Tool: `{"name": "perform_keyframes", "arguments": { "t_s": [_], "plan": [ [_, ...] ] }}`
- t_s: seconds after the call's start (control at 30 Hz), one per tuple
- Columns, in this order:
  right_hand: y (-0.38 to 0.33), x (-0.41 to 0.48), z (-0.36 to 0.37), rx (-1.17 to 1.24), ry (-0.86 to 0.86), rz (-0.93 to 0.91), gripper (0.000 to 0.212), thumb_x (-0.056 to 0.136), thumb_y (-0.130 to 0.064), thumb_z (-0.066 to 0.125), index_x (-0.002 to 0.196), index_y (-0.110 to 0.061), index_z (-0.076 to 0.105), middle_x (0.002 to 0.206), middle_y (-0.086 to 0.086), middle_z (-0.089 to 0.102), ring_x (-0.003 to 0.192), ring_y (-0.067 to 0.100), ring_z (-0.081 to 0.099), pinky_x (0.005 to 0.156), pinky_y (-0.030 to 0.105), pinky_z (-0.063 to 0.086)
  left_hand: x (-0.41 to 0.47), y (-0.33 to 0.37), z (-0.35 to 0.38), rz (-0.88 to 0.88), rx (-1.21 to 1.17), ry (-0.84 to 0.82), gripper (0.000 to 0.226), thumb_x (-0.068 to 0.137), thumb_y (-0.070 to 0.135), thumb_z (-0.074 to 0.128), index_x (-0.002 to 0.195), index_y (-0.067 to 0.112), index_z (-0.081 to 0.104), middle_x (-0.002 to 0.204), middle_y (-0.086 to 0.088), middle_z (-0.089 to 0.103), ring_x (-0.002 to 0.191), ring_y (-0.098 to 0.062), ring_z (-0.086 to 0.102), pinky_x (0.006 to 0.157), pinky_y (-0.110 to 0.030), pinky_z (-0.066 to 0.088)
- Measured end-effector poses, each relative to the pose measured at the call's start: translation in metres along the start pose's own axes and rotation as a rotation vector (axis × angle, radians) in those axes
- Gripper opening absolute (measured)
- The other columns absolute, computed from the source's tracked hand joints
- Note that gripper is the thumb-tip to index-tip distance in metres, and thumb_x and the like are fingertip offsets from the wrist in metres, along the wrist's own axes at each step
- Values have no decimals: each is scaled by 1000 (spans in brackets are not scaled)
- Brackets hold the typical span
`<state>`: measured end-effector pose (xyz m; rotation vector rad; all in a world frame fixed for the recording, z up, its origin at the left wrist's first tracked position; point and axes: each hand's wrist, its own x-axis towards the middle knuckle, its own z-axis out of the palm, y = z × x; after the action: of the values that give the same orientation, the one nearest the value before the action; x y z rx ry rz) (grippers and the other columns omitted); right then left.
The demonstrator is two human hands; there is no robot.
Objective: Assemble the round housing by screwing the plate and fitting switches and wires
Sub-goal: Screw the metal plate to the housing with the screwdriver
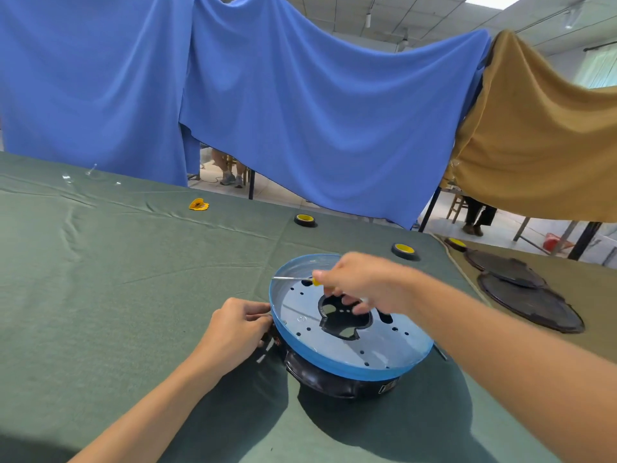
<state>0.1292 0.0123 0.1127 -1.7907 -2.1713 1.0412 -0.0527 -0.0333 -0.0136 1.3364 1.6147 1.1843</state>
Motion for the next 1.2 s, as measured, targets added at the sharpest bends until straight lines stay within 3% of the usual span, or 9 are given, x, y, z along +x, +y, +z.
{"name": "perform_keyframes", "arguments": {
  "t_s": [0.1, 0.2, 0.33, 0.4, 0.53, 0.67, 0.97, 1.1, 1.2],
  "plan": [
    [16, 12, 20, 204, 5, 106, 37, 95, -51, 51, 93, -15, 61, 103, 0, 56, 92, 23, 55, 80, 37, 49, -6, 6, 3, -9, 25, 37, 52, 94, 16, 58, 62, 56, 71, 72, 15, 75, 70, 0, 70, 56, -20, 56],
    [15, 20, 25, 301, -12, 81, 39, 96, -52, 48, 91, -16, 62, 116, 5, 53, 95, 28, 58, 84, 40, 52, -10, 13, 5, -19, 70, 91, 49, 91, 18, 56, 64, 57, 71, 69, 6, 75, 73, -16, 71, 66, -32, 61],
    [9, 25, 30, 389, -26, 40, 36, 96, -46, 51, 102, -12, 62, 127, 7, 48, 112, 32, 49, 88, 44, 49, -14, 22, 6, -47, 72, 96, 47, 91, 21, 55, 66, 56, 72, 71, 2, 75, 77, -21, 71, 69, -38, 61],
    [9, 27, 31, 412, -16, 30, 34, 96, -45, 52, 100, -12, 62, 128, 7, 47, 114, 29, 45, 85, 43, 46, -14, 24, 7, -86, 53, 98, 42, 92, 21, 55, 68, 48, 75, 73, 0, 74, 74, -22, 71, 71, -37, 62],
    [9, 24, 26, 446, -5, -5, 36, 97, -46, 51, 94, -12, 64, 118, 6, 51, 112, 27, 46, 85, 42, 43, -10, 30, 12, -257, -249, 49, 31, 98, 30, 57, 89, 6, 75, 82, -22, 71, 70, -26, 68, 70, -37, 62],
    [11, 19, 23, 457, 38, -15, 34, 98, -44, 50, 91, -14, 64, 114, 5, 52, 109, 26, 48, 87, 40, 46, -12, 39, 11, -448, -563, -99, 34, 97, 41, 58, 104, 9, 64, 76, -18, 64, 57, -28, 64, 57, -36, 59],
    [12, 13, 23, 442, 42, -45, 32, 99, -42, 50, 92, -14, 63, 121, 7, 53, 112, 27, 49, 94, 42, 48, -11, 40, 5, -472, -711, -91, 77, 59, 55, 81, 111, 3, 61, 82, -24, 72, 71, -35, 72, 57, -41, 59],
    [15, 13, 24, 432, 64, -66, 30, 99, -42, 50, 91, -15, 63, 122, 7, 56, 111, 25, 51, 93, 40, 50, -12, 43, 6, -435, -656, -100, 77, 58, 53, 84, 112, 4, 60, 81, -20, 73, 69, -32, 71, 59, -40, 60],
    [21, 12, 19, 406, 126, -114, 31, 98, -44, 49, 86, -19, 63, 113, 3, 61, 107, 20, 57, 97, 39, 51, -11, 43, 8, -441, -633, -80, 62, 68, 45, 82, 110, 5, 61, 77, -19, 73, 62, -29, 69, 55, -37, 58]
  ]
}}
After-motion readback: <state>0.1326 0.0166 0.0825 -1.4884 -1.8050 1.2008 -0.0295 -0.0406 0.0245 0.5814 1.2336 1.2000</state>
